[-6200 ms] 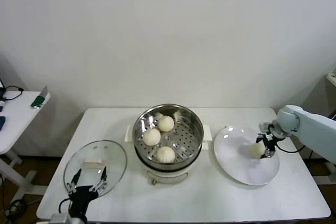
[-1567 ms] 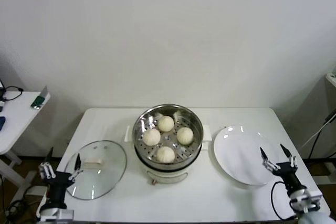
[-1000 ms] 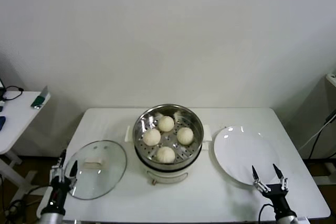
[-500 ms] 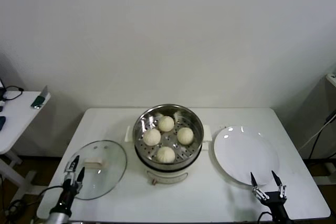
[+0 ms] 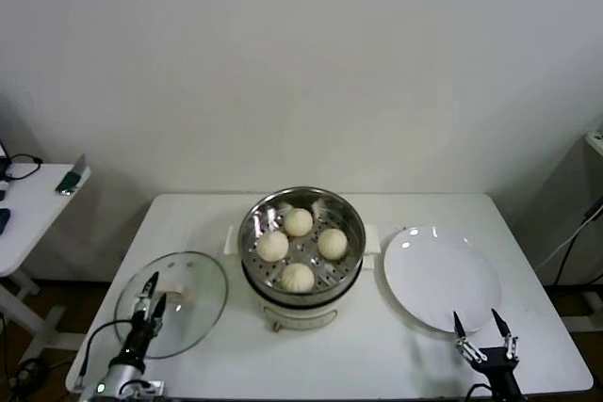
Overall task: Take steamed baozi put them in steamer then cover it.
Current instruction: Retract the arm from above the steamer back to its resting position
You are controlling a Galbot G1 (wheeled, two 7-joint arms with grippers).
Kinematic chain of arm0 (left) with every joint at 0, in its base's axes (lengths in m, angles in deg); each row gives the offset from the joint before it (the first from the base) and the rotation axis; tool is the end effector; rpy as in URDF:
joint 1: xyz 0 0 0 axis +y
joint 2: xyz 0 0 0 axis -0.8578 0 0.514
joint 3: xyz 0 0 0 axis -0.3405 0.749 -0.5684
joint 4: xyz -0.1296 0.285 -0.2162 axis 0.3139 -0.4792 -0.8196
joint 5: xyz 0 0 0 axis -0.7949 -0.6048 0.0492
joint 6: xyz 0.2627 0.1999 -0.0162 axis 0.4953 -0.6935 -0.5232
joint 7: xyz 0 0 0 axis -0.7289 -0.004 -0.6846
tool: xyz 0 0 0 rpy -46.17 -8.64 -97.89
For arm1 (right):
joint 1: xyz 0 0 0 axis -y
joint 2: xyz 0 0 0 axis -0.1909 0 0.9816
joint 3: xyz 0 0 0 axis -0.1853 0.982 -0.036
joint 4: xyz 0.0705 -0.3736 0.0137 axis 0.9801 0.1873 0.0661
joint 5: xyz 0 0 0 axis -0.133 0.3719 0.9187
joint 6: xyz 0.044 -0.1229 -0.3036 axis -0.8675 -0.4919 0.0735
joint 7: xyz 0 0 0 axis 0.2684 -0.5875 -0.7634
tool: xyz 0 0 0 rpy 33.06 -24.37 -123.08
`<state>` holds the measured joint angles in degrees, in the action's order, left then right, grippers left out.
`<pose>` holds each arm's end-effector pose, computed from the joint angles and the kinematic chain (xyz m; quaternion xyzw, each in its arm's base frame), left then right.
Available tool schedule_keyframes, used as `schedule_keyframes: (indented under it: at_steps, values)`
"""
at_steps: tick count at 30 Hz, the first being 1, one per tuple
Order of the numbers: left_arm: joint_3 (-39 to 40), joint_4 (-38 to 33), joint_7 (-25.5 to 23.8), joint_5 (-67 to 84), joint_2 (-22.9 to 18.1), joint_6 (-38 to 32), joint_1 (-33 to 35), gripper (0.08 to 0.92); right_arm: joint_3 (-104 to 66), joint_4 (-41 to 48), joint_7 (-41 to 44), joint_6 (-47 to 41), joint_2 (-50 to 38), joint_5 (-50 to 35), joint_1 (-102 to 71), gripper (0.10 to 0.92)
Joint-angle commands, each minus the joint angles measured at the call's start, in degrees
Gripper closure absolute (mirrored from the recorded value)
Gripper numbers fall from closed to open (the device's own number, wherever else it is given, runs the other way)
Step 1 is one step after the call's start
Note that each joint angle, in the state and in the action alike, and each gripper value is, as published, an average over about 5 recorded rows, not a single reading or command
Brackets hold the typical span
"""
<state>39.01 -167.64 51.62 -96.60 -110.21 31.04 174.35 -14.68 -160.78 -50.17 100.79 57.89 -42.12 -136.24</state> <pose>0.1501 0.1636 -0.4536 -0.0258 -0.6758 -0.7360 0.0316 0.0772 -0.1753 -0.4581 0.0079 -0.9993 0.0251 0.0269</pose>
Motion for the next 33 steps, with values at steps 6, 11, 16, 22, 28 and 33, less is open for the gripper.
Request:
schedule_keyframes:
  at_steps: [6, 11, 16, 22, 28, 33]
  values:
    - [2.36, 2.62, -1.11, -0.48, -0.17, 2.03, -4.57, 0.207, -0.41, -0.09, -0.07, 0.83, 0.43, 0.11, -0.30, 0.203]
    - [2.32, 3.66, -1.10, -0.67, -0.36, 3.56, -4.42, 0.336, -0.38, -0.19, 0.07, 0.94, 0.67, 0.27, -0.07, 0.203]
    - [2.16, 4.75, -0.94, -1.44, -0.82, 3.76, -4.21, 0.483, -0.38, -0.42, 0.17, 0.99, 0.84, 0.46, -0.02, 0.203]
    - [2.01, 5.38, -0.67, -2.38, -1.30, 3.69, -4.36, 0.656, -0.45, -0.56, 0.24, 1.17, 0.99, 0.63, -0.15, 0.203]
    - [2.03, 6.34, -0.50, -3.00, -1.73, 3.70, -4.85, 0.824, -0.58, -0.57, 0.23, 1.35, 1.37, 0.80, -0.13, 0.203]
    - [1.09, 5.66, 0.30, -2.58, -2.13, 3.58, -5.28, 0.859, -0.82, -0.81, 0.10, 1.21, 1.66, 1.10, -0.19, 0.203]
